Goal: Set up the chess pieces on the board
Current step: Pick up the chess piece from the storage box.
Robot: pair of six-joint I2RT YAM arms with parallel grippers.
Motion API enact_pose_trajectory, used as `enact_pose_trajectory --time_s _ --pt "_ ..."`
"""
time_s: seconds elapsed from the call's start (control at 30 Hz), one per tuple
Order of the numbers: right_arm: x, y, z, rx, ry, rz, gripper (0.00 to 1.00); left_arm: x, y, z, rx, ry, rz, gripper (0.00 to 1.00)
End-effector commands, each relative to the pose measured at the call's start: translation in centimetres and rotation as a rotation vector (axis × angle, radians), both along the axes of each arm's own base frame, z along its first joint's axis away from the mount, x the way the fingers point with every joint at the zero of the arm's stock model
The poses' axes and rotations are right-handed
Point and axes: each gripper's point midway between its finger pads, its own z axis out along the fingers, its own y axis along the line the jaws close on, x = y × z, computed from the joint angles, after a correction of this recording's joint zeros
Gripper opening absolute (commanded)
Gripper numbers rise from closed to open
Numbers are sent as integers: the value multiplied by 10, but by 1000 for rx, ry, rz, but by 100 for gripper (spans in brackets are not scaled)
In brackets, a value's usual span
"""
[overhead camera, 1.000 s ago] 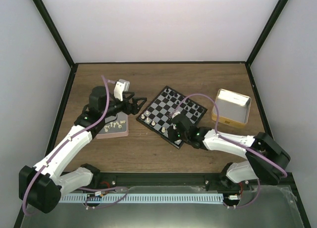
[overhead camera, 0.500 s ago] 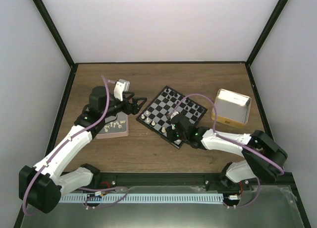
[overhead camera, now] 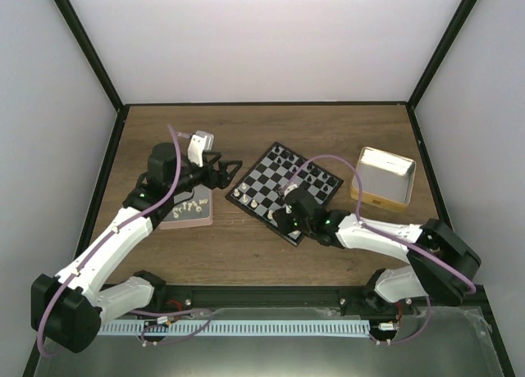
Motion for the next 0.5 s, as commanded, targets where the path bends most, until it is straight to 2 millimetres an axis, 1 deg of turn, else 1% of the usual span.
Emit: enact_pose_trajectory --time_s 0.0,0.03,0.07,0.13,0.17,0.23,0.27,0.3,0.37,0.43,0.47 --pt "10 -4 27 20 -31 -86 36 11 21 -5 16 28 148 92" --pt "13 -7 32 21 -35 -116 39 16 31 -13 29 62 220 92" --pt "15 -10 38 25 -42 -144 41 23 45 -20 47 95 318 92" --pt "19 -13 49 40 -53 -188 43 31 81 -47 114 197 538 92" --pt "21 -14 55 53 -60 -199 43 33 100 -63 156 248 641 88" --pt "22 -13 63 80 -68 -214 44 31 129 -95 245 359 778 71" --pt "23 -12 66 90 -71 -214 44 29 140 -109 277 413 818 62" --pt "22 -11 67 96 -70 -210 44 26 150 -125 304 471 853 58" --pt "22 -9 68 104 -64 -205 44 22 160 -148 317 551 873 56" --pt "22 -8 66 102 -54 -204 44 22 166 -165 308 606 880 52" --pt "21 -7 66 103 -50 -203 44 23 169 -171 303 624 884 52"
